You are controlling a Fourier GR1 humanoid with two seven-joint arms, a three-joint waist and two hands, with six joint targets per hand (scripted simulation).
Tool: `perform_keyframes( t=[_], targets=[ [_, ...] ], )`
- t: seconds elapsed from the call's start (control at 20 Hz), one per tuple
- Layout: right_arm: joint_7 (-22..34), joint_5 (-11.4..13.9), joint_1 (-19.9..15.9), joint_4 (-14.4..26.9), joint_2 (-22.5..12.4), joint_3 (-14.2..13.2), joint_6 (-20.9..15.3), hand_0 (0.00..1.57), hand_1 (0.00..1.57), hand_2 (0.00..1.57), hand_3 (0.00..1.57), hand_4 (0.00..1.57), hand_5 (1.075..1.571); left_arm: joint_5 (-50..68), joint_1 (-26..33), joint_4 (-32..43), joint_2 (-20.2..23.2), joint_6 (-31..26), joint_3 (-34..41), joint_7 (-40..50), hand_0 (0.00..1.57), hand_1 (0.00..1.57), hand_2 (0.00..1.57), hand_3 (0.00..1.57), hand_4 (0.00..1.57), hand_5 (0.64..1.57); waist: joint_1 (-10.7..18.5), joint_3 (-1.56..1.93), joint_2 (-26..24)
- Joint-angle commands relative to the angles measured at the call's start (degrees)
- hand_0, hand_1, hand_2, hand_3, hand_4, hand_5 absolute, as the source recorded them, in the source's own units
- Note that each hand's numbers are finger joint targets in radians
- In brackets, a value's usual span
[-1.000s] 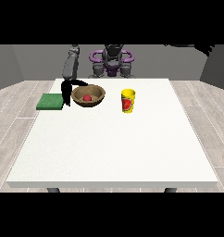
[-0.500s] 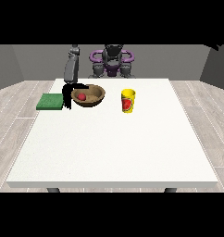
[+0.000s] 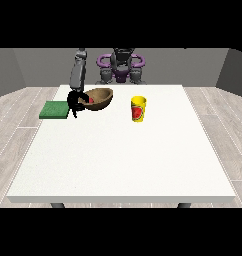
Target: Pick the cup and pour the ball into the bowl, then pick the bowl and place it on the pad
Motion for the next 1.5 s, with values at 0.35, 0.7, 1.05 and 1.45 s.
perform_keyframes(
  t=[0.35,0.7,1.05,1.45],
  targets=[
    [23.9,2.0,-2.3,-3.6,-5.7,3.4,-7.4,1.57,1.57,1.57,1.57,1.05,1.533,-1.2,2.3,7.5,2.2,-1.1,1.3,-1.0,0.00,0.00,0.00,0.00,0.73,1.569,-2.9,2.26,-4.7],
    [39.3,1.6,-7.8,-7.6,-12.9,5.1,-5.1,1.57,1.57,1.57,1.57,1.00,1.548,-2.7,7.6,14.8,4.3,-4.0,4.2,-7.4,0.00,0.00,0.00,0.00,0.71,1.567,-8.0,2.38,-7.6],
    [30.9,2.4,-10.2,0.5,-24.4,0.2,1.4,1.57,1.57,1.57,1.57,1.00,1.571,-0.4,6.3,11.4,5.5,-5.0,4.5,-7.9,0.00,0.00,0.00,0.00,0.70,1.565,-5.7,2.53,-1.0],
    [24.3,-1.1,-12.7,6.1,-25.3,-3.2,6.4,1.57,1.57,1.57,1.37,0.99,1.571,-3.7,8.1,12.0,7.2,-3.8,5.2,-15.6,0.00,0.00,0.00,0.00,0.70,1.562,-7.5,2.53,4.8]
  ],
)
